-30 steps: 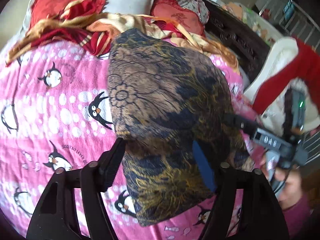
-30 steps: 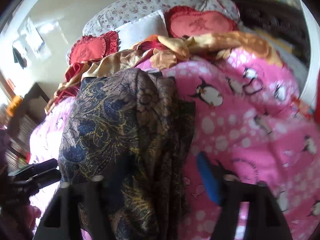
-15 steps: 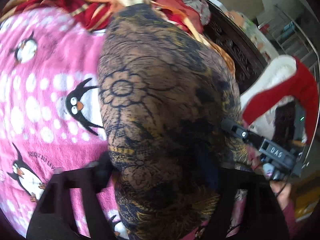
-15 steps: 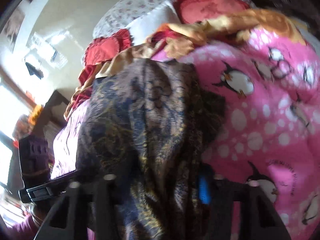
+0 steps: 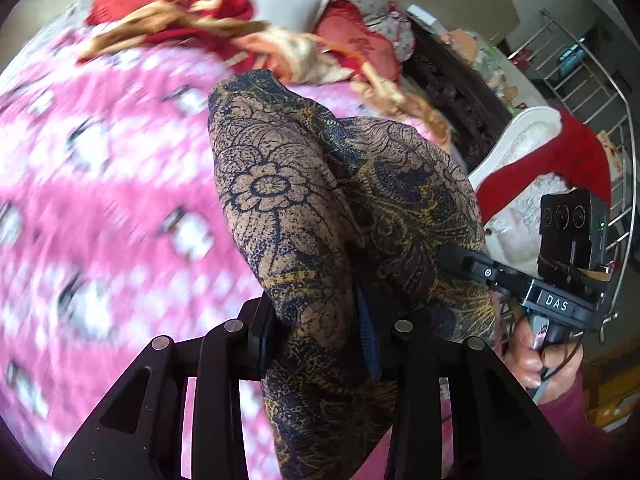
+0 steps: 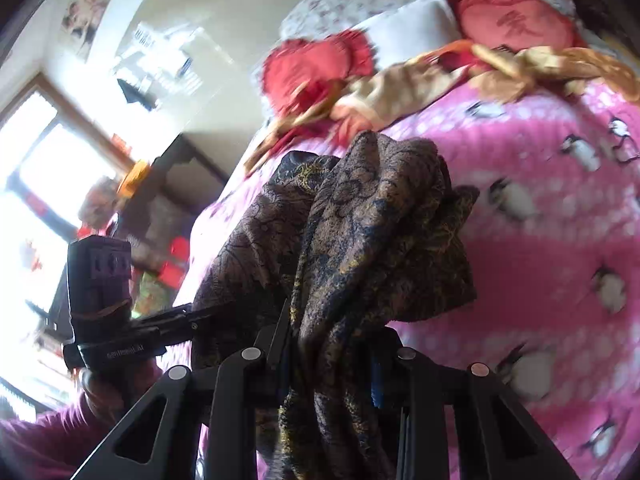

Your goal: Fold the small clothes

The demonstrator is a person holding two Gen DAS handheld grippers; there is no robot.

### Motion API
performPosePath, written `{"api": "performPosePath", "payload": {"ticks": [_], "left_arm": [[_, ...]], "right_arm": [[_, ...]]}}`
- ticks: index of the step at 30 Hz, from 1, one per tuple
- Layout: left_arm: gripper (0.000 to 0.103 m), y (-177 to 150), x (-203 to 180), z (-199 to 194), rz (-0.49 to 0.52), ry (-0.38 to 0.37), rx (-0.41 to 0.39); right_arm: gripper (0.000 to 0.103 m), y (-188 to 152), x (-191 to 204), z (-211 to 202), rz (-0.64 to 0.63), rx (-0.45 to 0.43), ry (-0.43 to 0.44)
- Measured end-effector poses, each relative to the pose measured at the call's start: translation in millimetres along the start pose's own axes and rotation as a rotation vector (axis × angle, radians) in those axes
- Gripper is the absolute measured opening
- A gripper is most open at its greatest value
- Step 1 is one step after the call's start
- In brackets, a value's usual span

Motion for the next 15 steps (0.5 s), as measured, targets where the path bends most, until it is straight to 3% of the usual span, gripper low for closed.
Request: {"api": "performPosePath", "payload": {"ticks": [3, 6, 9, 12, 15], "left_arm": [[0.034, -31, 27, -8, -0.001, 0.072, 0.031], [0.034, -50, 47, -4, 0.005, 0.231, 0.041], [0.040, -56, 44, -14, 0.033, 0.263, -0.011], [0.054, -60, 31, -20, 0.059, 0.283, -0.058], [0.058, -68, 20, -23, 0.086, 0.298, -0.084]], "right_arm": [[0.030, -29, 3, 21, 0.039, 0.072, -0.010], [0.031, -55, -7, 37, 0.082, 0.184, -0.110], [0.033, -54, 10, 22, 0.028, 0.128, -0.158], [0.033, -49, 47, 17, -0.129, 0.110, -0.184], [0.033, -50, 71, 11, -0.238, 0.089, -0.217]]}}
Point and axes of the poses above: each gripper's, at about its wrist camera, not at the fingertips, and z roughly the way its jaws point, x to its left, y to its top, the point moved 2 cm from there along z, roughly the way its jaws point, and after that the axes turned 8 degrees about -z, right-handed, at the moved point
